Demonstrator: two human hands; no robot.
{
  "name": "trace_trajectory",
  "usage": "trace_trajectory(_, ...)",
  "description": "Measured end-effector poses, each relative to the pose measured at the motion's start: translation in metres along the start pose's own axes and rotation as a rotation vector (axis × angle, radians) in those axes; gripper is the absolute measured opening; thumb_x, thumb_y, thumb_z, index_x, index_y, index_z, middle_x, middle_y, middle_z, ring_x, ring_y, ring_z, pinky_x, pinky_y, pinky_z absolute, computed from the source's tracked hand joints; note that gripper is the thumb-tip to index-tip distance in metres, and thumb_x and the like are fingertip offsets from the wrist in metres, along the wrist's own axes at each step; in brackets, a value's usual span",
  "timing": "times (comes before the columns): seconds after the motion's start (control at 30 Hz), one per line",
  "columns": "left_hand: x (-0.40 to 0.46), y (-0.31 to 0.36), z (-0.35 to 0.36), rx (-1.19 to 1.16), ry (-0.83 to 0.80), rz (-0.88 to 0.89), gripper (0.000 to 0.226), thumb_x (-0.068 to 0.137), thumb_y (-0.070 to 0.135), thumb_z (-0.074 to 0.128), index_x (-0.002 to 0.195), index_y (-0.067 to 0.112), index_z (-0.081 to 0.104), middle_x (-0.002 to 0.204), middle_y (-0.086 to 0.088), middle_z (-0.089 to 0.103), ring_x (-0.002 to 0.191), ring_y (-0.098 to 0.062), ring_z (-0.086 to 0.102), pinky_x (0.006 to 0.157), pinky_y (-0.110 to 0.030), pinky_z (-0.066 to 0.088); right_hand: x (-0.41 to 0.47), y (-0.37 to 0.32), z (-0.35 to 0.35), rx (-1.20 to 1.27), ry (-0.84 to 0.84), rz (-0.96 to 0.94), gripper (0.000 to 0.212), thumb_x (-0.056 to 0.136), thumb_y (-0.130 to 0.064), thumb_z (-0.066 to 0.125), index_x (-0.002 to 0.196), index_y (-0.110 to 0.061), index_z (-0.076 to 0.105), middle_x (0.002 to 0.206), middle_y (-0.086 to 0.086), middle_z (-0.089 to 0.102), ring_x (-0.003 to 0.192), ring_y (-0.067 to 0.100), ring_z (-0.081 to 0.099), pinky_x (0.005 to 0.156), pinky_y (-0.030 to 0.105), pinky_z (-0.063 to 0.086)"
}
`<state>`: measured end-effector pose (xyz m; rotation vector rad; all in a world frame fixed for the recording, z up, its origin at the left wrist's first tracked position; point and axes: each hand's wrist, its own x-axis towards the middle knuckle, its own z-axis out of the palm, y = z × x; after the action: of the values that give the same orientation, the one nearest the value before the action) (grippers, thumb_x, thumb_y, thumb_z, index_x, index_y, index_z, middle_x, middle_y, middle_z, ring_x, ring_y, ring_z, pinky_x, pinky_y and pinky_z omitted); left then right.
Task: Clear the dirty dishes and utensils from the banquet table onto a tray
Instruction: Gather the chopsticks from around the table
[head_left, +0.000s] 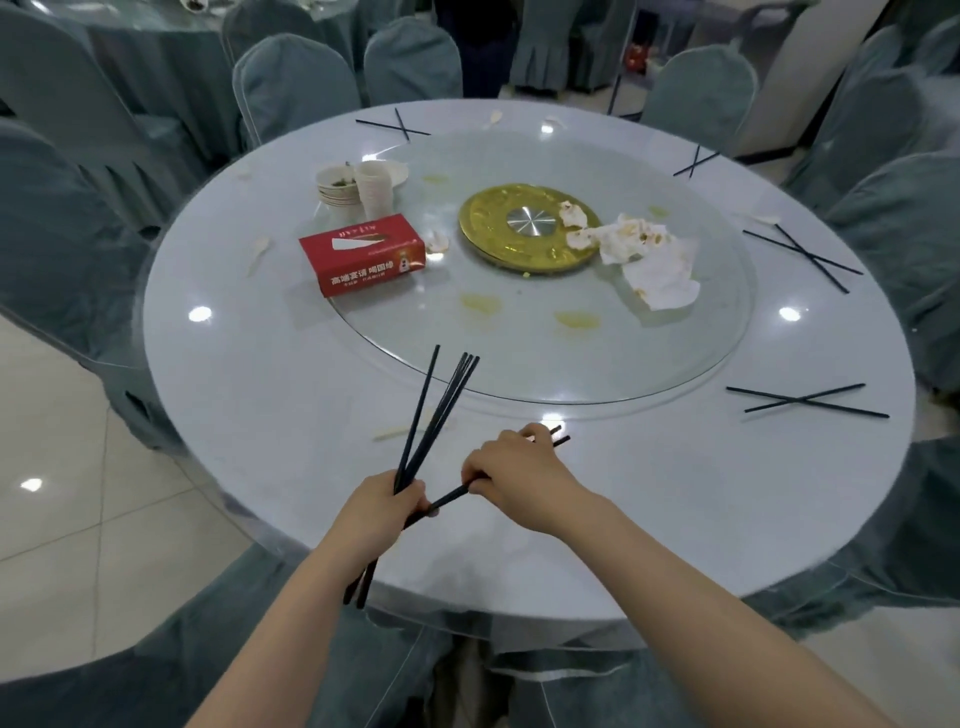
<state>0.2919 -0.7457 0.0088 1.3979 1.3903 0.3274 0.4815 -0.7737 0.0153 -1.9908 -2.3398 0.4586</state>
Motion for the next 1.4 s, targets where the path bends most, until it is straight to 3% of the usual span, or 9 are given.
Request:
trace_trajectory(0.13, 0.003, -0.006, -0.007, 0.051, -0.016, 0.006, 0.022, 0.100, 0.023, 0.038, 0.083, 0.012, 0.048, 0.058, -0.004, 0.066, 0.048, -0.020, 0.057, 0.055, -0.029, 0.045, 0.013, -0.017, -0.002, 0.045, -0.002, 0.026, 0.020, 0.095, -0.042, 0.048, 0.094, -0.030, 0.063, 0.082, -0.014, 0.061, 0.096, 0.013, 0.047, 0.106, 0.042, 0.014)
trace_trajectory(0.27, 0.008, -0.014, -0.022, 0.148, -0.045, -0.023, 0.026, 0.100, 0.028, 0.040, 0.079, 0.014, 0.043, 0.058, -0.002, 0.050, 0.046, -0.016, 0.038, 0.046, -0.024, 0.035, 0.021, -0.018, -0.008, 0.014, 0.096, 0.137, 0.034, 0.083, -0.064, 0.054, 0.077, -0.030, 0.055, 0.074, -0.013, 0.061, 0.087, 0.012, 0.048, 0.101, 0.039, 0.017)
trace_trajectory(0.43, 0.014, -0.025, -0.031, 0.103, -0.199, 0.031, 0.030, 0.099, 0.030, 0.044, 0.076, 0.012, 0.048, 0.053, 0.002, 0.043, 0.043, -0.014, 0.033, 0.044, -0.022, 0.032, 0.012, -0.004, -0.006, 0.111, 0.156, 0.329, 0.037, 0.080, -0.065, 0.057, 0.068, -0.031, 0.045, 0.064, -0.013, 0.053, 0.072, 0.010, 0.049, 0.085, 0.034, 0.030)
trace_trajectory(0.63, 0.025, -0.025, -0.016, 0.253, -0.448, 0.088, 0.027, 0.086, 0.038, 0.063, 0.075, 0.018, 0.049, 0.059, 0.006, 0.044, 0.047, -0.009, 0.038, 0.046, -0.020, 0.036, -0.021, 0.001, 0.010, 0.218, 0.224, 0.608, 0.051, 0.075, -0.068, 0.063, 0.096, -0.026, 0.042, 0.067, -0.017, 0.048, 0.063, 0.005, 0.046, 0.064, 0.028, 0.033)
trace_trajectory(0.73, 0.022, -0.015, 0.001, 0.379, -0.569, 0.116, 0.031, 0.083, 0.038, 0.066, 0.071, 0.019, 0.046, 0.060, 0.007, 0.044, 0.045, -0.007, 0.041, 0.046, -0.018, 0.038, -0.054, 0.004, 0.020, 0.291, 0.335, 0.654, 0.059, 0.079, -0.062, 0.063, 0.120, -0.025, 0.042, 0.093, -0.015, 0.044, 0.075, 0.008, 0.049, 0.059, 0.026, 0.038)
trace_trajectory(0.83, 0.005, -0.010, 0.026, 0.356, -0.613, 0.148, 0.031, 0.088, 0.034, 0.064, 0.071, 0.017, 0.045, 0.057, 0.004, 0.046, 0.041, -0.006, 0.047, 0.046, -0.017, 0.040, -0.098, 0.016, 0.019, 0.325, 0.402, 0.707, 0.049, 0.089, -0.057, 0.053, 0.124, -0.023, 0.048, 0.103, -0.011, 0.046, 0.086, 0.009, 0.049, 0.069, 0.024, 0.038)
trace_trajectory(1.07, -0.056, 0.003, 0.095, -0.019, -0.746, 0.088, 0.028, 0.096, 0.024, 0.057, 0.075, 0.014, 0.042, 0.052, 0.001, 0.043, 0.044, -0.017, 0.045, 0.054, -0.031, 0.044, -0.243, 0.036, 0.017, 0.546, 0.275, 0.852, 0.029, 0.092, -0.045, 0.055, 0.113, -0.027, 0.063, 0.107, -0.011, 0.065, 0.093, 0.004, 0.058, 0.076, 0.018, 0.041)
trace_trajectory(1.23, -0.133, 0.031, 0.174, -0.118, -0.806, 0.135, 0.035, 0.099, 0.030, 0.049, 0.069, 0.014, 0.040, 0.049, 0.002, 0.038, 0.039, -0.012, 0.037, 0.042, -0.024, 0.041, -0.381, 0.020, 0.015, 0.616, 0.464, 0.937, 0.013, 0.092, -0.039, 0.058, 0.105, -0.036, 0.061, 0.094, -0.026, 0.061, 0.090, -0.006, 0.057, 0.074, 0.012, 0.040)
trace_trajectory(1.4, -0.246, 0.037, 0.259, -0.348, -0.870, 0.047, 0.034, 0.099, 0.034, 0.046, 0.071, 0.015, 0.048, 0.044, 0.006, 0.028, 0.032, -0.007, 0.028, 0.035, -0.018, 0.035, -0.533, -0.009, 0.015, 0.675, 0.779, 1.013, 0.009, 0.092, -0.031, 0.060, 0.094, -0.039, 0.062, 0.090, -0.021, 0.066, 0.083, -0.010, 0.060, 0.071, 0.008, 0.044)
